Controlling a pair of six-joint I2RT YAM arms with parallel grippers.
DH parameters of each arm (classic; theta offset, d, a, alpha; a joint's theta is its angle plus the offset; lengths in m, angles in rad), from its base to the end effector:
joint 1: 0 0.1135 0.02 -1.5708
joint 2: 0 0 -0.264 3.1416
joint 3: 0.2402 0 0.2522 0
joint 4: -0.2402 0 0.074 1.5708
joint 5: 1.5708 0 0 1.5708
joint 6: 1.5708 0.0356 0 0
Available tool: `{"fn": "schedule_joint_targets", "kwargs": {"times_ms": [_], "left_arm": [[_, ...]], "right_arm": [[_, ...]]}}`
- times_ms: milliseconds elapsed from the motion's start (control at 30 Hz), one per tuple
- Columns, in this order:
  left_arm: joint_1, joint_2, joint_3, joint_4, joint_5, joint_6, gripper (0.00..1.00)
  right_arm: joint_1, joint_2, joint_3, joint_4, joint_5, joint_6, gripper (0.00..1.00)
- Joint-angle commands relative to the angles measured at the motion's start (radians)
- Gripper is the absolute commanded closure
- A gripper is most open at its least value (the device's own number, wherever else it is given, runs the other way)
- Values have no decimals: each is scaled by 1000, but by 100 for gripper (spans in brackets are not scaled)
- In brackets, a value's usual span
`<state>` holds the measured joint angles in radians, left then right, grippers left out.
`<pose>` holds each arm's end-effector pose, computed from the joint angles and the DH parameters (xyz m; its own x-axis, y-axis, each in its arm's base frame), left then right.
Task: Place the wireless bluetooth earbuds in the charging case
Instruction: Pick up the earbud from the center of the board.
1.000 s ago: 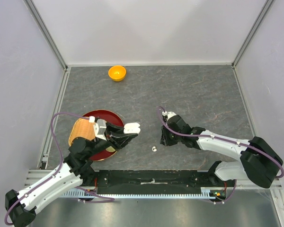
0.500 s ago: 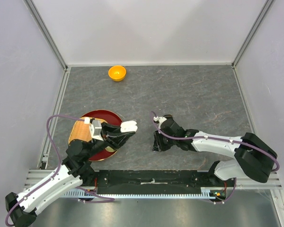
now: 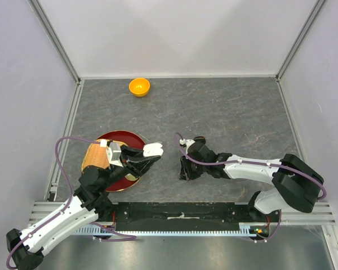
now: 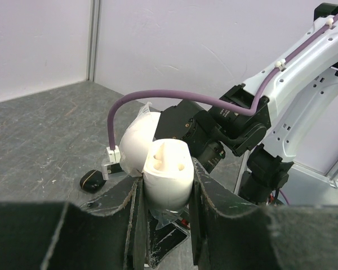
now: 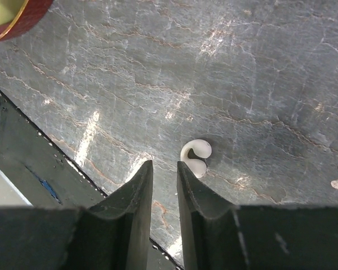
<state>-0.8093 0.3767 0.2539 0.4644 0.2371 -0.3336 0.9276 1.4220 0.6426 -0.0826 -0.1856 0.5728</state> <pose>0.0818 -0.0979 0.2765 -0.0620 -0.3963 -0.9160 0.8847 0.4030 -0.2342 0.1556 0.2186 0.1624 -0.8479 -0.2431 -0.4711 -0.4747 0.7438 0.4705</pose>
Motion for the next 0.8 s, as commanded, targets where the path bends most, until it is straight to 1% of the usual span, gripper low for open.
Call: {"fn": "schedule_joint_targets", "kwargs": {"times_ms": [0, 233, 367, 567, 767], "left_arm": [[-2, -10, -7, 22, -16, -24, 98], [-4, -12, -11, 19, -19, -25, 98], [-2, -13, -15, 16, -19, -28, 98], [-4, -19, -18, 16, -27, -28, 98], [-2, -16, -16, 16, -27, -27, 98]], "right_arm": [[7, 12, 43, 18, 31, -7, 70], [8, 12, 46, -45, 103, -10, 70], [8, 5, 39, -49, 98, -8, 70], [10, -47, 60, -54, 84, -30, 69], [27, -46, 66, -55, 66, -31, 68]]}}
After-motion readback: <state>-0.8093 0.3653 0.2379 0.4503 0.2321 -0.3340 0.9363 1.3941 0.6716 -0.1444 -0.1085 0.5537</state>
